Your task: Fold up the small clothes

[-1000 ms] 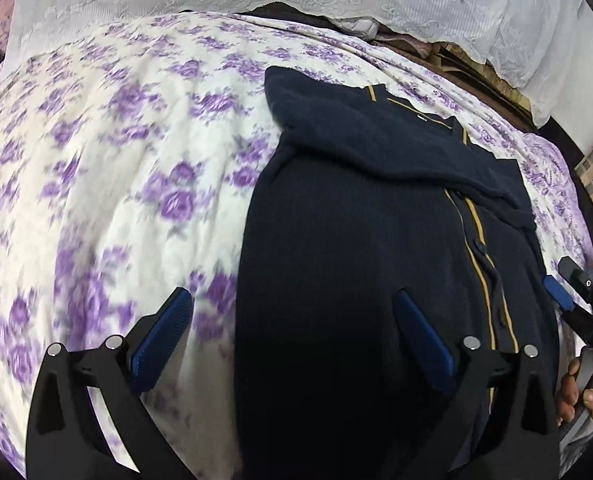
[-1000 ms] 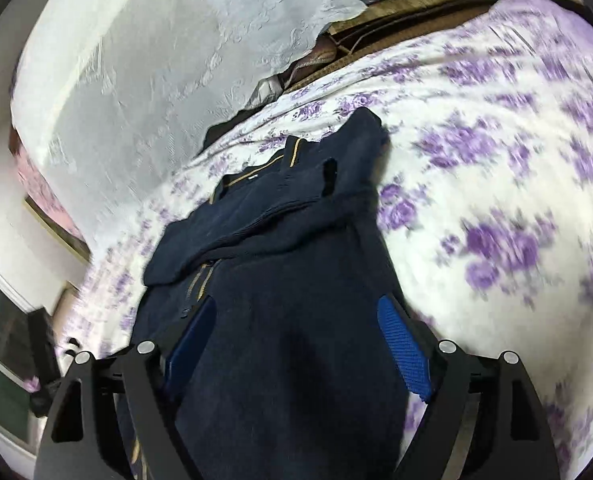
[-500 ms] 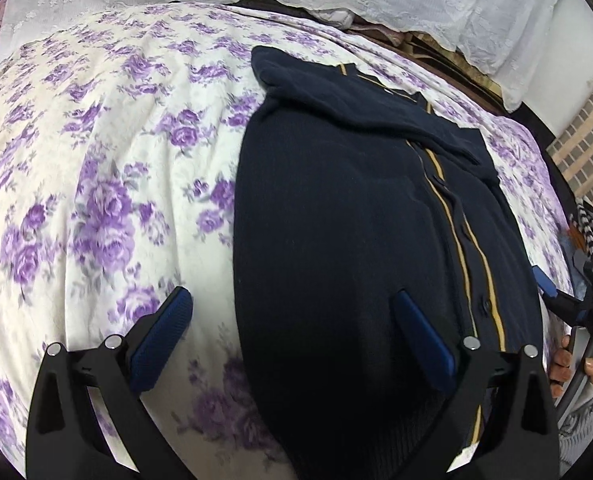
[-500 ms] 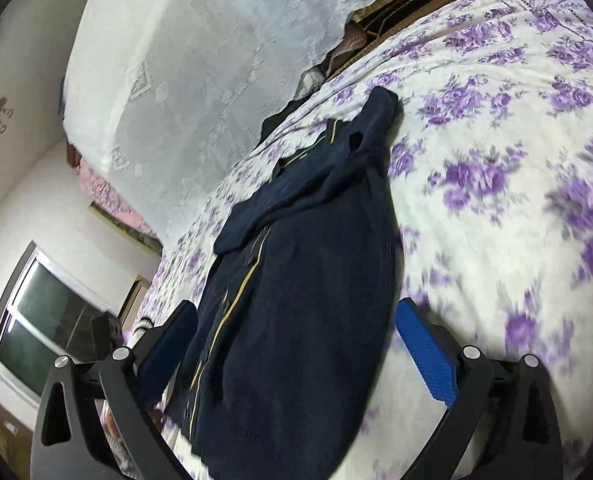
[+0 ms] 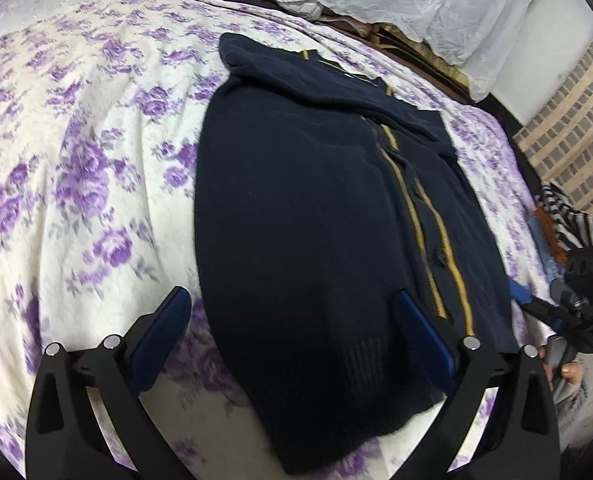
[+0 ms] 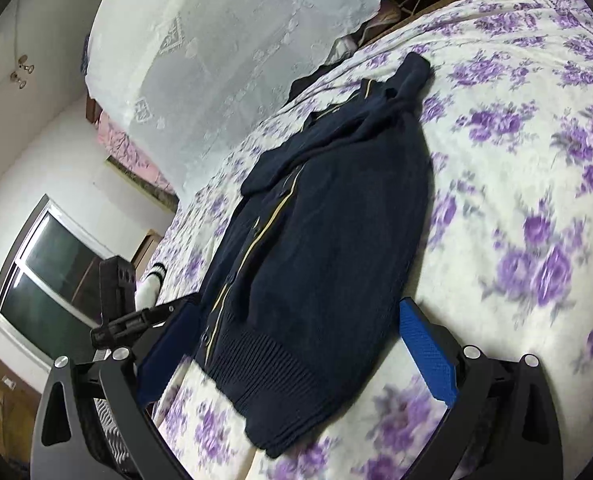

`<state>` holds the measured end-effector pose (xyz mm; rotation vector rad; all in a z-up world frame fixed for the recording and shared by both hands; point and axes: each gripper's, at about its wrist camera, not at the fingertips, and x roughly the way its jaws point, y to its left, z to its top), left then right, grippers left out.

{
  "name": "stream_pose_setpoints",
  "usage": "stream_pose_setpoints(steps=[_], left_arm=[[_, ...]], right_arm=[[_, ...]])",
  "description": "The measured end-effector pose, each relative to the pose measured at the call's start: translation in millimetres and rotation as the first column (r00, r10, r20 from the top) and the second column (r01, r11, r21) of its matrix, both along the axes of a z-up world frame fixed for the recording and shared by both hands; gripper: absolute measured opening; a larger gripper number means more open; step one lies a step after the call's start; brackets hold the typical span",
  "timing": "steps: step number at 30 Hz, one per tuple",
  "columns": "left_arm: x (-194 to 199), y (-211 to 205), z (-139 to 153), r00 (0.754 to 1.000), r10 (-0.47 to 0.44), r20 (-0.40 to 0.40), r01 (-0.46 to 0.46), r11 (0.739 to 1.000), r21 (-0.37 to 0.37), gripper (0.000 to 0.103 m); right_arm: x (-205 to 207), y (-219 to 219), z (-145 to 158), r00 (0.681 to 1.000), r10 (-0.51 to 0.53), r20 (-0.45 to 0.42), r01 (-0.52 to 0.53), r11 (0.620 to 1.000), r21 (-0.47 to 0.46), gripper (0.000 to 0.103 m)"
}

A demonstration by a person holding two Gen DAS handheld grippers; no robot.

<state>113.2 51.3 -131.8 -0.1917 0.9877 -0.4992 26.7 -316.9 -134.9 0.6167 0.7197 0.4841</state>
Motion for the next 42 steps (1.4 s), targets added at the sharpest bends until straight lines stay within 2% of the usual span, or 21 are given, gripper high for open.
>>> stream_pose_setpoints(steps=[8, 13, 22, 25, 28, 32, 37, 39, 42], left_arm=[[-17.8, -2.0, -0.9, 0.995, -0.099, -0.031, 0.095, 0.989, -0.115, 0.098], [-28.5, 0.6, -2.3, 0.985, -0.162, -0.06, 0.145, 0.962, -0.231, 0.098], [10.5, -8.7, -4.5, 0.985, -0.126, -0.117, 0.091, 0.959, -0.27, 0.098], [9.7, -12.7, -3.7, 0.987, -0.125, -0.103, 0.097, 0.964, -0.246, 0.098], [2.8, -15.3, -2.5, 0.988, -0.13, -0.081, 0.11, 0.97, -0.215, 0.098], [-5.4, -17.1, -1.5, 0.987, -0.149, -0.064, 0.134, 0.972, -0.194, 0.098], [6.6, -21.3, -3.3, 0.987, -0.147, -0.061, 0.135, 0.977, -0.168, 0.098], [9.5, -20.8, -4.1, 0.989, -0.145, -0.04, 0.136, 0.975, -0.178, 0.098], [10.8, -14.9, -4.9, 0.992, -0.119, -0.033, 0.108, 0.967, -0.232, 0.098]], right_arm=[[-21.3, 12.2, -0.1, 0.998, 0.058, -0.004, -0.057, 0.998, 0.011, 0.1], [-27.1, 17.1, 0.5, 0.998, 0.068, -0.003, -0.068, 0.998, 0.015, 0.1], [8.4, 31.3, -0.1, 0.999, 0.005, -0.041, -0.006, 1.0, -0.02, 0.1], [18.4, 28.4, -0.5, 0.999, -0.019, -0.035, 0.019, 1.0, 0.007, 0.1], [15.8, 30.6, -1.1, 1.0, 0.001, -0.026, 0.0, 1.0, 0.016, 0.1], [4.1, 40.6, -0.4, 0.998, 0.06, -0.01, -0.06, 0.998, 0.001, 0.1], [11.4, 44.4, -1.5, 0.998, 0.052, -0.037, -0.053, 0.998, -0.023, 0.1], [13.7, 44.1, -2.0, 0.998, 0.047, -0.044, -0.048, 0.999, -0.02, 0.099], [13.3, 45.6, -2.3, 0.998, 0.051, -0.047, -0.052, 0.998, -0.029, 0.099]])
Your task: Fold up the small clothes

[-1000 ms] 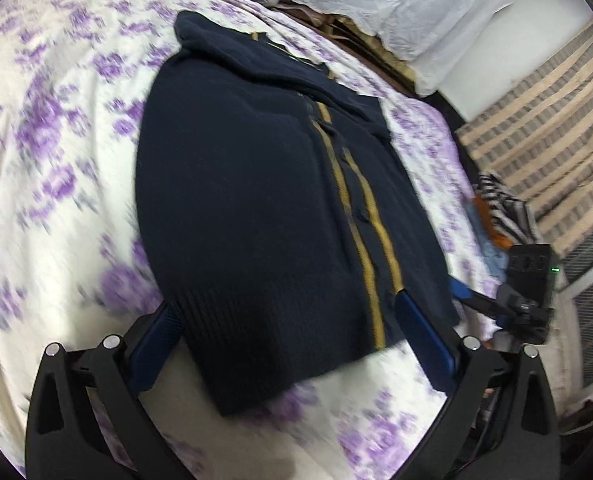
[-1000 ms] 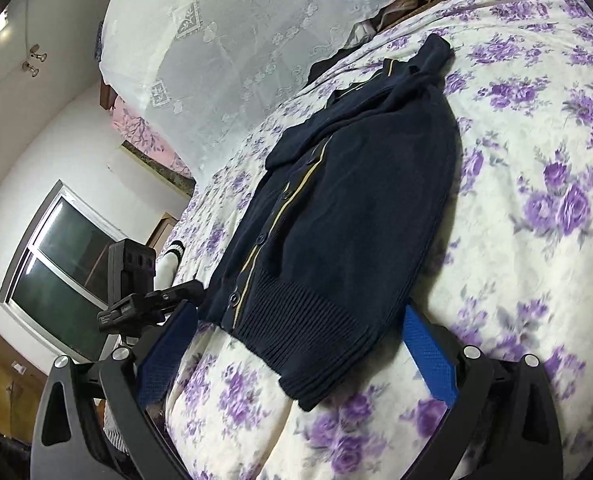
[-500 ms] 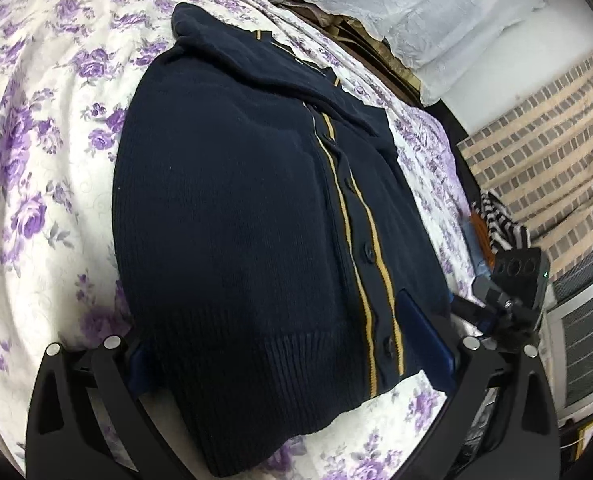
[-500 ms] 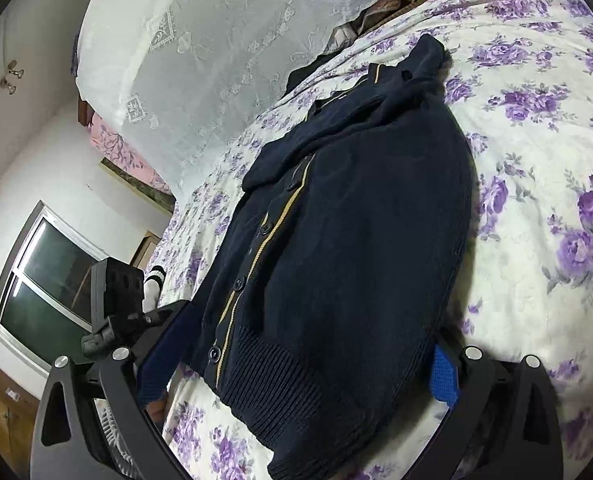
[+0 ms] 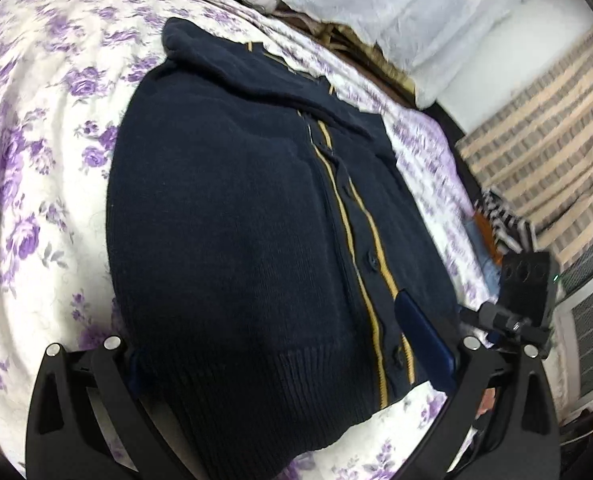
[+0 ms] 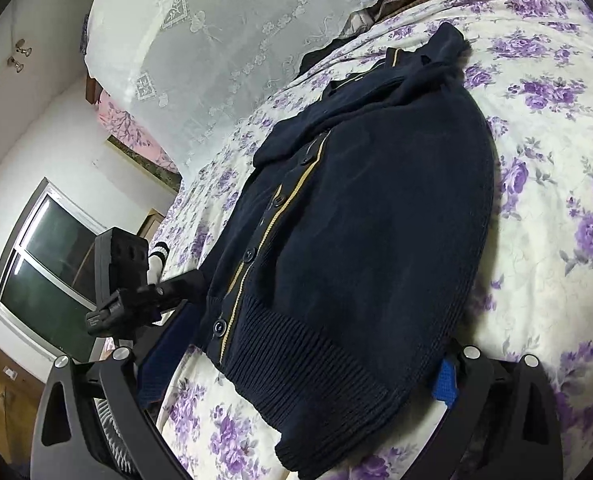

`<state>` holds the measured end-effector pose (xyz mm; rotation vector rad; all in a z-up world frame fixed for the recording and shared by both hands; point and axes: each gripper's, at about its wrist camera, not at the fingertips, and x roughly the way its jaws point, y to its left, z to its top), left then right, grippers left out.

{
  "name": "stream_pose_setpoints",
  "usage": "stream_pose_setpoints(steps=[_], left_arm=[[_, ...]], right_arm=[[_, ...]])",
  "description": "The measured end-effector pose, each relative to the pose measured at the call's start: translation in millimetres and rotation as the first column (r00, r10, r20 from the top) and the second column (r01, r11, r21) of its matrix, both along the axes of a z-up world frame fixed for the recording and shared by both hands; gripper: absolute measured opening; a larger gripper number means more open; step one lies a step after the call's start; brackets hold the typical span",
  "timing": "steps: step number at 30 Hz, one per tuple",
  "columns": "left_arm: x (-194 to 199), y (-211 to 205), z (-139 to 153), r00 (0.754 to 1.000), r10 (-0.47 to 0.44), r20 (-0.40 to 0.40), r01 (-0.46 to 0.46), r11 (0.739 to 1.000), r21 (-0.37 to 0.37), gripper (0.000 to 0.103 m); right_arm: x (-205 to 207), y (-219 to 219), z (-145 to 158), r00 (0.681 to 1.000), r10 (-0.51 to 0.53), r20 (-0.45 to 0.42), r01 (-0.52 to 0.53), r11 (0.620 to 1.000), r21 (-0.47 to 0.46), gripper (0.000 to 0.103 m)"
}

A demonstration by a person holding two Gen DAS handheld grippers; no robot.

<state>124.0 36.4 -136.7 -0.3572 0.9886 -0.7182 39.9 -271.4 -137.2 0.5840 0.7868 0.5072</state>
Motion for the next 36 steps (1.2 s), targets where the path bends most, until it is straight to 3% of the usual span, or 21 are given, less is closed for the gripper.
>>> stream_pose_setpoints(steps=[1, 2, 3, 4, 5, 6, 7, 10, 14, 19, 22, 27, 29, 31, 36], left_arm=[[0.9, -0.1, 0.3, 1.0, -0.002, -0.007, 0.002, 1.0, 0.003, 0.098], [0.6, -1.2, 0.4, 1.0, -0.005, -0.006, 0.005, 1.0, 0.012, 0.098], [-0.3, -2.5, 0.8, 1.0, -0.005, 0.0, 0.005, 1.0, 0.025, 0.098], [-1.8, -2.6, 1.0, 1.0, 0.0, 0.005, 0.0, 0.999, 0.033, 0.096], [-3.4, -1.9, 1.2, 1.0, 0.009, 0.009, -0.009, 0.999, 0.043, 0.093], [-4.2, 0.2, 1.1, 1.0, 0.021, 0.012, -0.022, 0.999, 0.049, 0.083], [-4.4, 4.9, 0.5, 0.999, 0.04, 0.011, -0.041, 0.998, 0.048, 0.071], [0.3, 18.3, -4.0, 0.997, 0.078, -0.021, -0.077, 0.997, 0.007, 0.053], [0.7, 20.5, -5.4, 0.997, 0.079, -0.026, -0.079, 0.997, 0.0, 0.048], [-5.7, 23.2, -7.1, 0.998, 0.06, -0.034, -0.061, 0.998, -0.022, 0.033], [-7.7, 25.1, -8.8, 0.997, 0.061, -0.044, -0.063, 0.997, -0.043, 0.032], [-3.0, 32.1, -16.7, 0.992, 0.078, -0.094, -0.088, 0.991, -0.103, 0.034], [-4.0, 29.6, -15.2, 0.994, 0.078, -0.083, -0.085, 0.992, -0.088, 0.034], [-7.0, 25.4, -12.1, 0.995, 0.076, -0.058, -0.08, 0.995, -0.064, 0.026], [-17.2, 19.5, -1.2, 0.997, 0.08, 0.015, -0.08, 0.997, -0.022, 0.013]], right_arm=[[0.2, 1.2, 0.3, 1.0, -0.001, -0.002, 0.001, 1.0, -0.009, 0.099], [-0.5, 0.6, 0.3, 1.0, -0.012, -0.004, 0.012, 1.0, -0.016, 0.089], [-1.1, -1.4, -0.4, 0.999, -0.034, -0.01, 0.034, 0.999, -0.021, 0.069], [-1.2, -7.1, -3.2, 0.997, -0.066, -0.025, 0.066, 0.998, -0.013, 0.058], [-0.3, -13.1, -6.5, 0.996, -0.085, -0.041, 0.085, 0.996, 0.01, 0.037], [1.4, -21.4, -12.6, 0.993, -0.095, -0.071, 0.1, 0.993, 0.066, 0.027], [2.7, -26.6, -17.2, 0.991, -0.099, -0.092, 0.108, 0.988, 0.106, 0.026], [3.1, -29.0, -20.1, 0.991, -0.091, -0.098, 0.103, 0.985, 0.135, 0.026], [4.7, -21.9, -20.1, 0.992, -0.074, -0.102, 0.084, 0.992, 0.098, 0.027], [4.3, -22.6, -20.1, 0.992, -0.081, -0.096, 0.091, 0.99, 0.106, 0.025], [-0.4, -25.0, -17.4, 0.991, -0.11, -0.074, 0.117, 0.988, 0.096, 0.008], [-4.9, -27.2, -12.0, 0.99, -0.133, -0.039, 0.136, 0.987, 0.082, 0.008], [0.9, -26.9, -18.8, 0.989, -0.125, -0.084, 0.132, 0.988, 0.082, 0.009], [2.5, -27.1, -21.2, 0.988, -0.119, -0.099, 0.128, 0.987, 0.094, 0.008], [-9.6, -24.2, -7.0, 0.99, -0.142, -0.007, 0.142, 0.988, 0.057, 0.006]])
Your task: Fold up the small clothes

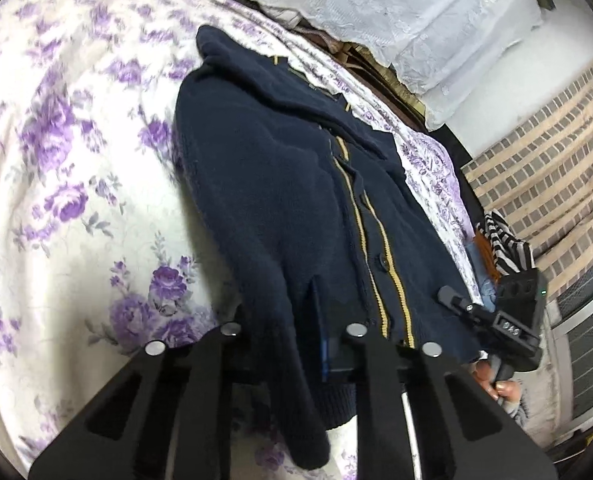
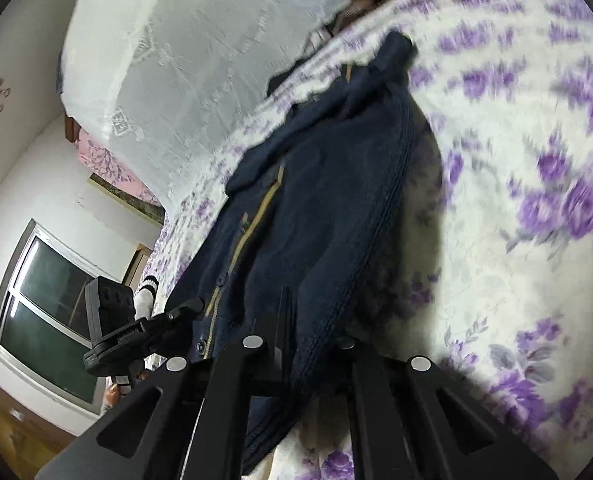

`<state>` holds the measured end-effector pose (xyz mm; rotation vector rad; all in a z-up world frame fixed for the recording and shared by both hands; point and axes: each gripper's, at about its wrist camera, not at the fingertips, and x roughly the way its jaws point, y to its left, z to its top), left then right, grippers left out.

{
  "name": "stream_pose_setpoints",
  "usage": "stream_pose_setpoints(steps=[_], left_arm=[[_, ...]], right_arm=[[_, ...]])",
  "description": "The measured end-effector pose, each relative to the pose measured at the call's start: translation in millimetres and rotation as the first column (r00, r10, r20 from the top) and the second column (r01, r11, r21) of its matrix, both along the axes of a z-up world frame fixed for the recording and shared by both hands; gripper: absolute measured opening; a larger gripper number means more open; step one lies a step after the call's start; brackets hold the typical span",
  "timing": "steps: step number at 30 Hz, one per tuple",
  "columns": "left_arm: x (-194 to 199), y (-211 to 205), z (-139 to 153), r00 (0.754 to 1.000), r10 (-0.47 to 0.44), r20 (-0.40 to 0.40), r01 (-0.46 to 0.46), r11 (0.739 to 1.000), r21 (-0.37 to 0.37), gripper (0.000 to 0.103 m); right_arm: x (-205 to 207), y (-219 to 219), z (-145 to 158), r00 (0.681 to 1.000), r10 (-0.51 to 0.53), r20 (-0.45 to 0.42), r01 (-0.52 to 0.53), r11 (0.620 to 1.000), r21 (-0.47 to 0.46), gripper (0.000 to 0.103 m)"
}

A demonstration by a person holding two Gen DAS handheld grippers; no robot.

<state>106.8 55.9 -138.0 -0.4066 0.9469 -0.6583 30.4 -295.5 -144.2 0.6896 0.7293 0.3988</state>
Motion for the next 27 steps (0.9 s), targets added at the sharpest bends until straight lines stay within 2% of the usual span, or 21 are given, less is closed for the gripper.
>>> stream_pose_setpoints(steps=[3, 9, 15, 17, 20, 24, 27], left_arm=[[-7.6, 7.2, 3.9, 1.0, 0.012, 0.017, -0.012, 1.0, -0.025, 0.006], [-15.3, 13.0, 2.9, 1.0, 0.012, 0.004, -0.011, 0.999, -0.051, 0.006], [-27.9, 11.5, 2.5, 0.999, -0.034, 0.013, 0.035, 0.998, -0.059, 0.006], [-23.8, 12.3, -0.9, 0.999, -0.035, -0.008, 0.035, 0.998, -0.06, 0.006], [-13.4, 13.9, -13.6, 0.996, -0.018, -0.085, 0.012, 0.997, -0.073, 0.011], [-5.6, 16.1, -17.0, 0.994, -0.011, -0.113, 0.0, 0.996, -0.092, 0.011], [-10.7, 12.6, -11.5, 0.997, -0.016, -0.074, 0.012, 0.998, -0.062, 0.007]], right_arm=[[-5.0, -5.3, 2.9, 1.0, -0.017, 0.019, 0.017, 1.0, 0.013, 0.006], [-9.9, -15.3, 3.1, 0.999, -0.026, 0.026, 0.025, 0.998, 0.052, 0.006], [-22.5, -27.6, 1.4, 0.999, -0.014, 0.029, 0.013, 0.998, 0.059, 0.006], [-18.4, -26.8, -5.8, 1.0, 0.014, -0.011, -0.013, 0.998, 0.061, 0.007], [-11.5, -28.5, -14.0, 0.997, 0.017, -0.074, -0.012, 0.997, 0.075, 0.01], [-13.7, -23.7, -11.4, 0.998, 0.027, -0.062, -0.024, 0.999, 0.048, 0.01], [-19.1, -22.8, -6.8, 0.999, 0.022, -0.034, -0.021, 0.999, 0.041, 0.008]])
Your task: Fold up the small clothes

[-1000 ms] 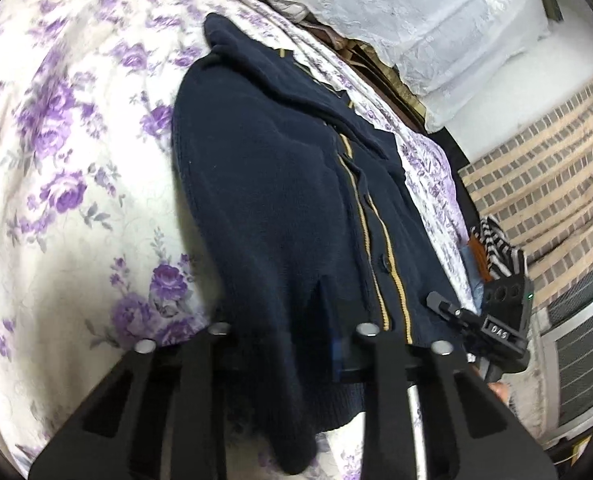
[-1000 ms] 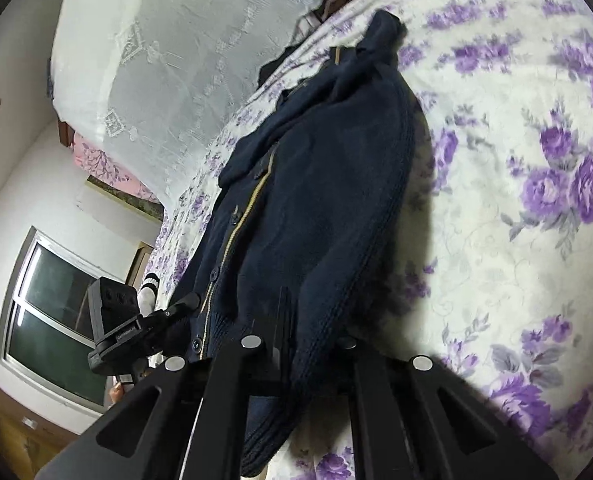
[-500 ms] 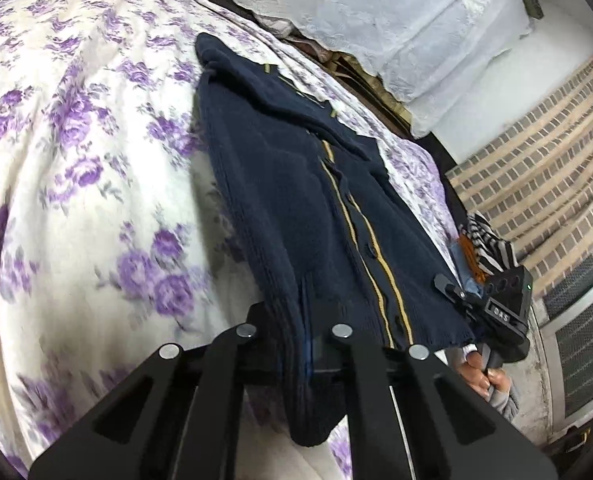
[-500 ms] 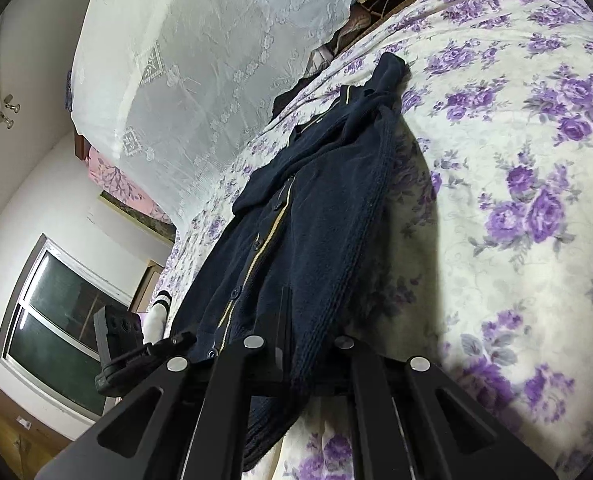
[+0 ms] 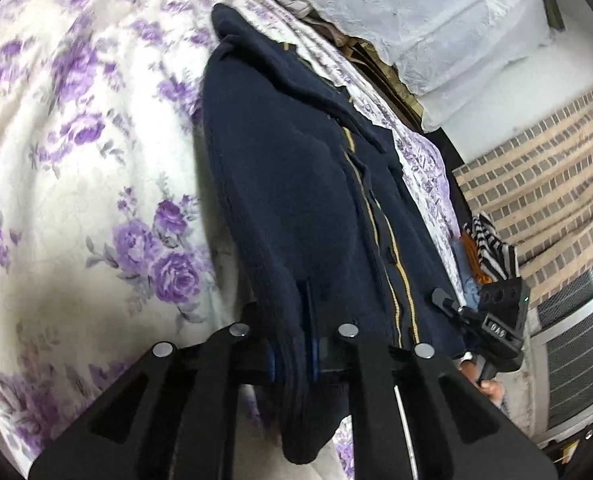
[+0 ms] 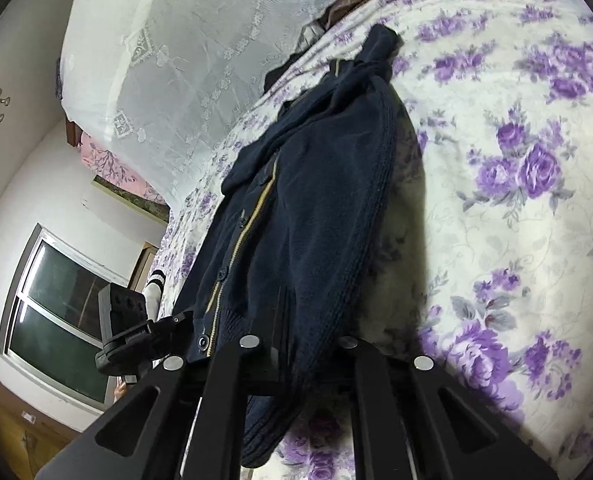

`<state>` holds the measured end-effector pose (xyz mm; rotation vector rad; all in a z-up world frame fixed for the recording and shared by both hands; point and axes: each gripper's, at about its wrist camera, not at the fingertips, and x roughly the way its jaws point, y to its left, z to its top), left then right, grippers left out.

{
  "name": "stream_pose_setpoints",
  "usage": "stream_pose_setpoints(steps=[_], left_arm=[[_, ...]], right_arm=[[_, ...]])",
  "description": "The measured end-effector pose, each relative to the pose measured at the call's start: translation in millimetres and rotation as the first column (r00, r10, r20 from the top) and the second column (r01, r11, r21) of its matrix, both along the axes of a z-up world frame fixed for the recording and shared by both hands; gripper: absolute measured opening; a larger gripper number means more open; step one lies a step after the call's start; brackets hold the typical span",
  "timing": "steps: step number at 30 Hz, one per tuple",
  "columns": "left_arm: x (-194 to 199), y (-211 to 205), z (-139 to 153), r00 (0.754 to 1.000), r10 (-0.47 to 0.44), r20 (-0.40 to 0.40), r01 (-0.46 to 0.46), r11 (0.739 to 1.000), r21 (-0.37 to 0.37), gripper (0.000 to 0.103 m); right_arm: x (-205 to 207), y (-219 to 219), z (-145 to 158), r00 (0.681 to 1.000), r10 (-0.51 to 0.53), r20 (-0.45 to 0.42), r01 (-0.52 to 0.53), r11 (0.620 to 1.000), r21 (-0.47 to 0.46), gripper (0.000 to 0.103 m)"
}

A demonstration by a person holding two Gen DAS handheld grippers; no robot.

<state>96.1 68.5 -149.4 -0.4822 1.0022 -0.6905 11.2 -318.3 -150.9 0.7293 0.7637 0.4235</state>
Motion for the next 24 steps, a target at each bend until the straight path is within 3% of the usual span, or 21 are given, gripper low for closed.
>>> stream_pose_setpoints(steps=[4, 11, 24], left_arm=[[-5.0, -2.7, 9.4, 0.999, -0.004, 0.054, 0.002, 0.999, 0.036, 0.005], [5.2, -3.4, 28.8, 0.997, -0.003, 0.081, 0.001, 1.0, 0.025, 0.005], [39.1, -15.9, 67.1, 0.991, -0.002, 0.135, -0.002, 1.0, 0.028, 0.006]], right_arm=[[-3.0, -1.7, 4.5, 1.0, 0.003, 0.022, -0.003, 1.0, 0.005, 0.007], [12.1, -8.3, 25.2, 0.998, 0.049, 0.036, -0.051, 0.997, 0.063, 0.007], [51.2, -14.8, 58.5, 0.995, 0.084, 0.06, -0.087, 0.994, 0.059, 0.007]])
